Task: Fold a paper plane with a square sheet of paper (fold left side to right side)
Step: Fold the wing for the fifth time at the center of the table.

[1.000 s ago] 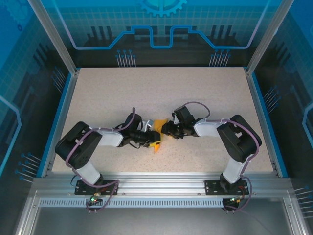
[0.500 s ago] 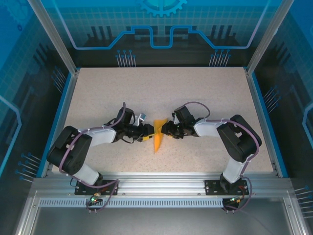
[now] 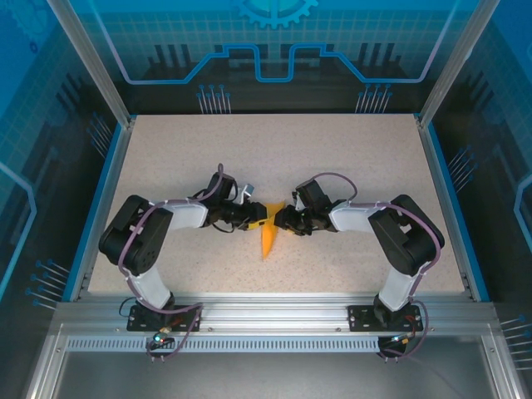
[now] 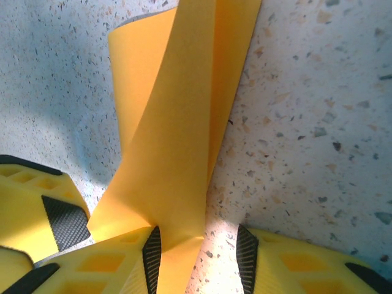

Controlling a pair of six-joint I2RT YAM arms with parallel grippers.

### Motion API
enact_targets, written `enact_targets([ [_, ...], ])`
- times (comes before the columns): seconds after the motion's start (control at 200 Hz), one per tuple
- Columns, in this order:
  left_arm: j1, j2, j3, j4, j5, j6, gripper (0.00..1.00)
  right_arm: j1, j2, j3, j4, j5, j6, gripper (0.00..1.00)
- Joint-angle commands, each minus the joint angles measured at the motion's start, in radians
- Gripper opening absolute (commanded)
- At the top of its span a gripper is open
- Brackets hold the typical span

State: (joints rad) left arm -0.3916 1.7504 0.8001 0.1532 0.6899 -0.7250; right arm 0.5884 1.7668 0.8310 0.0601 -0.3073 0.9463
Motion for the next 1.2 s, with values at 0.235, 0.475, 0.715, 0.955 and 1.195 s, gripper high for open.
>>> enact_targets([
  [0.235, 0.007, 0.072, 0.059, -0.024, 0.029, 0.041, 0.35, 0.020, 0.063, -0.001, -0.014, 0.007, -0.008, 0.42],
  [0.475, 0.007, 0.093, 0.067, -0.001, 0.038, 0.029, 0.33, 0.022, 0.065, 0.000, -0.016, 0.007, -0.009, 0.42],
  [0.715, 0.007, 0.115, 0.068, 0.014, 0.037, 0.035, 0.19, 0.023, 0.068, 0.002, -0.018, 0.008, -0.011, 0.42],
  [0.955, 0.007, 0.118, 0.085, 0.001, 0.038, 0.088, 0.00, 0.024, 0.070, 0.007, -0.026, 0.004, -0.016, 0.42],
  [1.195, 0.017, 0.122, 0.090, -0.024, 0.023, 0.148, 0.00, 0.008, -0.013, 0.010, -0.051, 0.019, -0.053, 0.42],
])
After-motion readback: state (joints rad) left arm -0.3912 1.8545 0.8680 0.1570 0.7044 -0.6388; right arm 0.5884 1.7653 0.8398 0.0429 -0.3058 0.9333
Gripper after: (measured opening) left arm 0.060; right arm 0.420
